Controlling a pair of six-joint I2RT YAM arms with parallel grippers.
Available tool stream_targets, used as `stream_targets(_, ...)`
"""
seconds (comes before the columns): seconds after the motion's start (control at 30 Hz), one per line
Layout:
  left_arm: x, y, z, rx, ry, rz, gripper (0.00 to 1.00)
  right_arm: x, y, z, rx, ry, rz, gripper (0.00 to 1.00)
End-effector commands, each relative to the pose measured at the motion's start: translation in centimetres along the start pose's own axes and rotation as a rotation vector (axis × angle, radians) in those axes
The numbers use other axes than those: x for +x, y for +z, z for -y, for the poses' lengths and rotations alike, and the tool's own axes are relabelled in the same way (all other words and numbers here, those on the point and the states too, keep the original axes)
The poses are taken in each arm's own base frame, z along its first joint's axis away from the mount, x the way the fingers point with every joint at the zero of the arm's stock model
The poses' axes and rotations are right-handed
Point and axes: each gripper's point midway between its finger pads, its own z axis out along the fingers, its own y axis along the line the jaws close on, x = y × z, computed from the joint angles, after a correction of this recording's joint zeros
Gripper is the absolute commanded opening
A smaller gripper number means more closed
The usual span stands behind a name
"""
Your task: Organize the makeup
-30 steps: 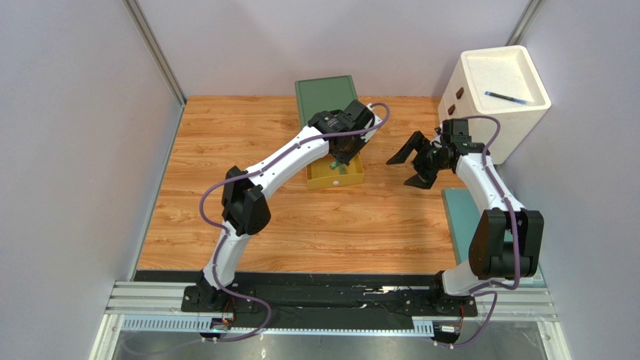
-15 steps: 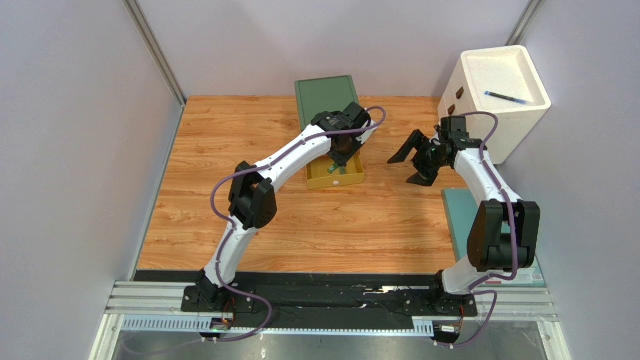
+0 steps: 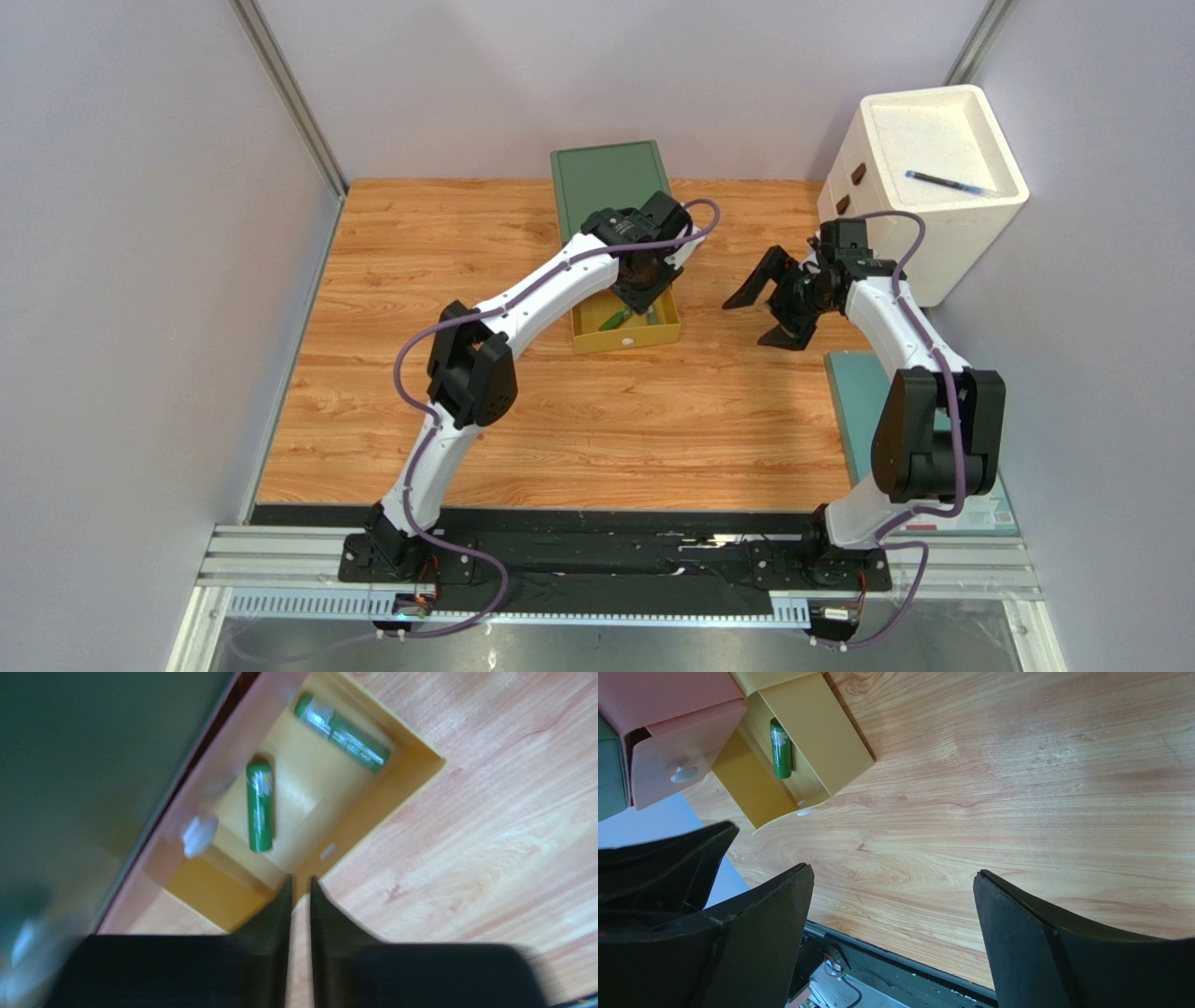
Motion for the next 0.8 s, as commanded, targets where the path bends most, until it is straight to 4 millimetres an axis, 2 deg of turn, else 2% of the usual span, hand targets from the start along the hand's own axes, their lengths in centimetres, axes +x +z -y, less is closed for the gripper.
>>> stream_targets(0.0,-0.2,-6.2,-0.4,0.001,-0.083,0.102,0.0,0.6,1.3,-1.5,-0.037,-0.066,-0.026,0.86)
stream_targets(0.03,0.1,-6.4,-0.2,0.013,-0.099,0.113,0.0,0.8,1.6,-1.6,-0.039,-0.067,-0.036,0.84)
stream_targets(0.07,0.3,-7.8,-0.2,0.019,-0.121,0.141,0.0,0.9,2.0,-1.8,-0.049,-0.067,-0.043,0.78)
stream_targets(0.1,2.7,-6.6,0.2,0.027,-0.158,0.086,0.0,1.3,2.4,-1.8,-0.058,-0.064,-0.058,0.74)
stream_targets(0.13,3.0,-6.4,0.5,0.049,-0.185,0.1,0.0,1.7,2.9,-1.8,-0.072,-0.055,-0.083,0.69)
stream_targets(0.17,3.4,-7.3,0.2,0.059,-0.225,0.119,0.0,1.5,3.2,-2.3,-0.097,-0.044,-0.081,0.63)
stream_targets(0.2,5.5,-6.2,0.5,0.074,-0.281,0.071,0.0,1.7,3.6,-2.2,-0.109,-0.033,-0.095,0.46)
stream_targets(0.23,5.7,-6.1,0.9,0.123,-0.314,0.082,0.0,1.9,4.0,-2.3,-0.129,-0.019,-0.118,0.33)
stream_targets(0.27,7.4,-5.8,0.6,0.137,-0.387,0.053,0.0,1.8,4.3,-2.6,-0.142,-0.014,-0.119,0.09)
stream_targets(0.3,7.9,-5.7,0.6,0.158,-0.424,0.054,0.0,2.0,4.5,-2.7,-0.157,-0.004,-0.135,0.0)
stream_targets(0.37,7.7,-6.2,0.9,0.236,-0.49,0.098,0.0,2.0,5.3,-2.8,-0.179,0.012,-0.155,0.0)
stream_targets(0.4,9.1,-5.5,0.5,0.252,-0.563,0.072,0.0,2.1,5.6,-2.9,-0.188,0.03,-0.167,0.0)
stream_targets(0.47,8.7,-5.7,0.6,0.338,-0.622,0.113,0.0,2.3,6.3,-3.2,-0.231,0.049,-0.198,0.0)
stream_targets(0.5,9.4,-4.8,-0.1,0.357,-0.682,0.113,0.0,2.6,6.3,-3.6,-0.256,0.066,-0.221,0.0)
stream_targets(0.57,9.7,-4.3,0.3,0.446,-0.735,0.104,0.0,2.5,6.8,-3.8,-0.287,0.073,-0.231,0.0)
stream_targets(0.6,10.5,-3.7,0.4,0.476,-0.79,0.082,0.0,2.6,7.2,-3.7,-0.295,0.081,-0.244,0.0)
stream_targets(0.63,9.9,-3.5,0.2,0.542,-0.812,0.108,0.0,2.8,7.2,-4.0,-0.313,0.083,-0.261,0.0)
stream_targets(0.67,10.4,-3.0,0.3,0.566,-0.857,0.09,0.0,2.8,7.6,-3.8,-0.316,0.084,-0.27,0.0)
stream_targets(0.77,10.0,-2.2,0.3,0.644,-0.903,0.097,0.0,3.2,7.9,-3.5,-0.315,0.077,-0.297,0.0)
